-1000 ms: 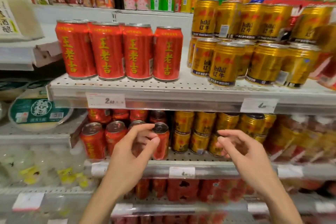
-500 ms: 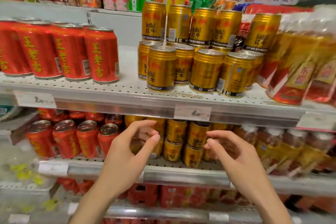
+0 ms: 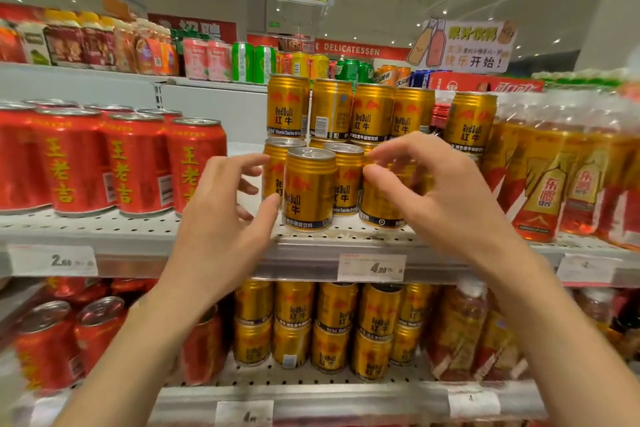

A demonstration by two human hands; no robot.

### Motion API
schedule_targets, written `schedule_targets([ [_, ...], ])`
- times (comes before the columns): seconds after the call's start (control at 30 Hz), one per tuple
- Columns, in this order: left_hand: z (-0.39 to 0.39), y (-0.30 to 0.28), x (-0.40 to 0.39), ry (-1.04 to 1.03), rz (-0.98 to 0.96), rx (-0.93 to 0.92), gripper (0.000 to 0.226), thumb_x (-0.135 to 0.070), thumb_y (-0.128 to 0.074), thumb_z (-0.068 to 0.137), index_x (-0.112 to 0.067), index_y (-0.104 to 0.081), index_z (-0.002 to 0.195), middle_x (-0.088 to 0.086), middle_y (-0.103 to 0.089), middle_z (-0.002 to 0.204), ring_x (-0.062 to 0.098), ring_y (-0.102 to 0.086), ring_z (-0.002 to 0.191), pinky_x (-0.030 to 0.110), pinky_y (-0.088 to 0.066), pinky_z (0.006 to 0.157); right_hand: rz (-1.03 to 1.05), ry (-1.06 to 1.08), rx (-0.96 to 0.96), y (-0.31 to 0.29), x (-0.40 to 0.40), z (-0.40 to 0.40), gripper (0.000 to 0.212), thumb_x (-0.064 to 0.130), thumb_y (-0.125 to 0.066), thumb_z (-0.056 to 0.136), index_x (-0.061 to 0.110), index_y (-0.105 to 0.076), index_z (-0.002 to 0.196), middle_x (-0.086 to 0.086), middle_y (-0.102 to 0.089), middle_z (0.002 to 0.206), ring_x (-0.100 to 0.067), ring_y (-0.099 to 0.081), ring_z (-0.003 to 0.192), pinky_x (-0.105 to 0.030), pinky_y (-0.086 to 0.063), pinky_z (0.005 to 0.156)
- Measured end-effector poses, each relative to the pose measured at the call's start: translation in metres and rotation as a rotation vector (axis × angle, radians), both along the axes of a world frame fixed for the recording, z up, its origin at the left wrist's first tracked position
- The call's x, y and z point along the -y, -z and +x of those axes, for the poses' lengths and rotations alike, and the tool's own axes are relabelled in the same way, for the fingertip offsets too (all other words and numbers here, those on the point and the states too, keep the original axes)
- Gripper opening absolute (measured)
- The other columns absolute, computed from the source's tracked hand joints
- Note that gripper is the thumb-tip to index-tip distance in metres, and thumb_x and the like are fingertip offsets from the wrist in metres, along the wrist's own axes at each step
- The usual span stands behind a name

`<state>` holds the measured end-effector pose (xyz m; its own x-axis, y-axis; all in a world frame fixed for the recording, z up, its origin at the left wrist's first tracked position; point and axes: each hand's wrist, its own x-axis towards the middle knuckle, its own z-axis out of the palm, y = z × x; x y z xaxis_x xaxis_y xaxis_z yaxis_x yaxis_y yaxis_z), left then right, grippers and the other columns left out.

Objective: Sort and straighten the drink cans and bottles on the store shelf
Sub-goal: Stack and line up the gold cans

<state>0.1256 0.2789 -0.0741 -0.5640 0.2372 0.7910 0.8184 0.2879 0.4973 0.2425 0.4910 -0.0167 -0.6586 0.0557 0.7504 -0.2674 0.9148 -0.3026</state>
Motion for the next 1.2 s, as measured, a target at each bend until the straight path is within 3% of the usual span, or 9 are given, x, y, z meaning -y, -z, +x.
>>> schedule_targets([
  [0.07,-0.018,-0.008,-0.001,-0.028,-0.107,-0.01,0.054,-0.014,-0.066,0.091,-0.024,-0.047,0.14,0.001,-0.047,0.127,0.014,-0.057,0.109,0.034,-0.057,0.089,0.137,0.013,0.052,-0.015,0.002,-0.023,0.032,0.047,-0.057,0.093,0.024,-0.068,0.111,0.01,-0.065,0.105,-0.006,-0.058,0.1,-0.025,-0.051,0.087],
  [0.13,-0.028,-0.01,-0.004,-0.003,-0.205,0.037,0.064,-0.015,-0.062,0.093,-0.023,-0.035,0.151,0.003,-0.04,0.142,0.018,-0.052,0.124,0.044,-0.05,0.104,0.202,0.002,0.159,-0.025,0.005,-0.042,0.043,0.058,-0.052,0.09,0.025,-0.066,0.113,0.01,-0.063,0.111,-0.007,-0.056,0.107,-0.031,-0.05,0.094],
  [0.3,-0.033,-0.006,-0.003,0.113,-0.292,0.134,0.074,-0.018,-0.052,0.1,-0.03,-0.01,0.16,-0.008,-0.02,0.165,0.007,-0.026,0.149,0.041,-0.03,0.121,0.315,0.008,0.297,-0.023,0.01,-0.063,0.059,0.076,-0.054,0.079,0.033,-0.062,0.118,0.011,-0.063,0.119,-0.008,-0.055,0.108,-0.037,-0.05,0.096],
  [0.53,-0.039,-0.015,-0.008,0.232,-0.217,0.305,0.074,-0.016,-0.052,0.102,-0.04,-0.009,0.157,-0.016,-0.027,0.159,0.001,-0.027,0.144,0.039,-0.028,0.122,0.246,-0.088,0.412,-0.037,0.005,-0.069,0.047,0.068,-0.068,0.076,0.037,-0.056,0.109,0.012,-0.057,0.123,-0.008,-0.05,0.116,-0.033,-0.045,0.097],
  [0.67,-0.046,-0.021,-0.015,0.219,-0.253,0.346,0.078,-0.026,-0.055,0.101,-0.039,-0.003,0.158,-0.006,-0.025,0.163,0.009,-0.038,0.139,0.038,-0.031,0.119,0.214,-0.133,0.447,-0.045,-0.006,-0.057,0.059,0.064,-0.071,0.078,0.043,-0.052,0.129,0.019,-0.058,0.127,0.002,-0.051,0.121,-0.031,-0.044,0.102],
  [0.8,-0.056,-0.025,-0.027,0.198,-0.263,0.351,0.082,-0.042,-0.062,0.093,-0.042,-0.008,0.156,-0.002,-0.036,0.158,0.016,-0.044,0.138,0.047,-0.037,0.117,0.224,-0.145,0.497,-0.042,-0.012,-0.054,0.061,0.057,-0.07,0.084,0.046,-0.046,0.138,0.02,-0.055,0.135,0.001,-0.05,0.126,-0.015,-0.038,0.095],
  [0.9,-0.058,-0.024,-0.033,0.159,-0.242,0.338,0.082,-0.041,-0.064,0.094,-0.037,-0.011,0.156,0.0,-0.038,0.154,0.017,-0.045,0.137,0.05,-0.04,0.114,0.197,-0.148,0.484,-0.035,-0.012,-0.053,0.062,0.051,-0.07,0.086,0.042,-0.043,0.142,0.018,-0.053,0.14,0.001,-0.051,0.126,-0.005,-0.038,0.087],
  [1.07,-0.055,-0.025,-0.031,0.158,-0.261,0.317,0.078,-0.04,-0.062,0.096,-0.037,-0.013,0.156,-0.003,-0.036,0.156,0.013,-0.04,0.14,0.047,-0.036,0.117,0.184,-0.147,0.448,-0.029,-0.008,-0.05,0.071,0.058,-0.071,0.082,0.04,-0.043,0.144,0.02,-0.052,0.142,0.001,-0.051,0.125,-0.022,-0.045,0.102],
  [1.2,-0.048,-0.023,-0.019,0.149,-0.299,0.311,0.085,-0.038,-0.059,0.099,-0.032,0.0,0.159,-0.003,-0.025,0.164,0.012,-0.03,0.147,0.038,-0.029,0.12,0.162,-0.15,0.465,-0.029,-0.009,-0.051,0.074,0.057,-0.072,0.081,0.042,-0.041,0.145,0.018,-0.051,0.143,-0.002,-0.049,0.127,-0.025,-0.045,0.103],
])
